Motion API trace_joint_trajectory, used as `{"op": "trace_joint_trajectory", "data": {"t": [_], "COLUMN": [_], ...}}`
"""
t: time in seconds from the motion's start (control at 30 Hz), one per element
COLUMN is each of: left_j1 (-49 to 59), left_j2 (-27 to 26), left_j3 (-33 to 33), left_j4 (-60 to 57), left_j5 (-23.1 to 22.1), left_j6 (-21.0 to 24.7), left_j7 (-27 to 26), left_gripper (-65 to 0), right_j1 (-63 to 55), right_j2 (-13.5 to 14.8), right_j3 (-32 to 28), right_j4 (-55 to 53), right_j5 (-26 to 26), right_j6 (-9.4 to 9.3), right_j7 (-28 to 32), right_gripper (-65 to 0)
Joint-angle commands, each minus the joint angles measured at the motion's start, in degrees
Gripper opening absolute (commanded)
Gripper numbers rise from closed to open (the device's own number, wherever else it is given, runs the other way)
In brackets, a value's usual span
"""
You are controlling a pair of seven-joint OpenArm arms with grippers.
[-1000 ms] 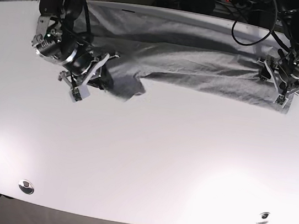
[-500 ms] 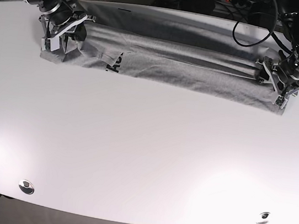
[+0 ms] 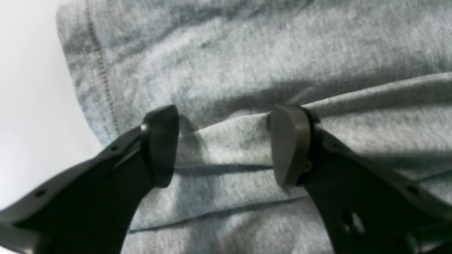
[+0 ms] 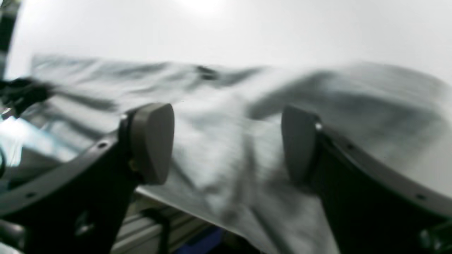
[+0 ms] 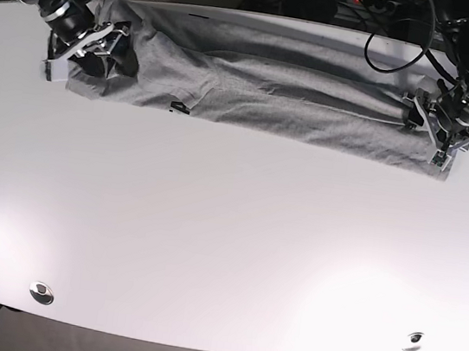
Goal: Fold the T-shirt properly
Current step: 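Tuck the sleeve under the fold with the right gripper, then fold the strip's end with the left gripper toward the right gripper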
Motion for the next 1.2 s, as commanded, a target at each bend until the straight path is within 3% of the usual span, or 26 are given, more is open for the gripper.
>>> {"op": "trace_joint_trajectory", "data": {"t": [0.03,0.1,0.17,0.3,0.43,0.57,0.67,0.8,0.93,1.03,1.2], "left_j1": [0.09,0.09,0.09,0.53,-2.81,-8.44,-12.22,-13.10,-13.10,-13.71,-13.89], "left_j2": [-0.80,-0.80,-0.80,-0.18,0.34,-0.53,-1.06,-0.80,-1.06,-2.56,-6.69], "left_j3": [-0.22,-0.22,-0.57,-4.53,-8.84,-8.40,-8.22,-8.66,-17.72,-21.32,-21.76], "left_j4": [0.91,0.91,0.56,-0.14,-8.67,-16.58,-19.92,-13.86,-3.84,-6.47,-20.54], "left_j5": [1.48,1.48,1.48,1.40,1.48,1.48,1.57,0.34,-12.67,-16.10,-16.98], "left_j6": [0.36,0.36,0.36,0.36,0.36,0.36,0.36,0.36,0.36,0.36,0.36], "left_j7": [1.34,1.34,1.34,1.34,1.34,1.26,1.26,2.75,12.86,15.06,14.71], "left_gripper": [-27.2,-27.2,-27.2,-27.2,-27.2,-26.9,-26.8,-26.4,-18.2,-17.8,-17.9], "right_j1": [-0.11,-0.29,-0.47,2.96,14.48,22.66,24.94,25.56,22.92,21.86,20.90], "right_j2": [0.63,0.28,-2.80,-5.17,-3.76,-1.65,-0.16,0.10,-0.25,-0.34,-0.34], "right_j3": [-2.21,-4.94,-6.00,-6.26,-6.52,-6.61,-6.70,-8.02,-9.07,-9.07,-9.07], "right_j4": [-0.47,-2.31,-4.34,-7.77,-18.84,-27.63,-28.42,-26.40,-19.99,-19.46,-19.46], "right_j5": [-0.16,-4.11,-13.08,-27.41,-33.56,-34.62,-34.62,-34.09,-34.09,-34.00,-34.00], "right_j6": [0.12,0.12,-0.05,-0.32,-0.23,-0.23,-0.23,-0.23,-0.23,-0.23,-0.23], "right_j7": [0.95,0.95,0.95,1.12,1.30,3.41,3.50,3.32,3.23,3.23,3.23], "right_gripper": [-30.9,-45.3,-62.1,-61.0,-61.0,-61.0,-61.0,-61.2,-61.2,-61.2,-61.2]}}
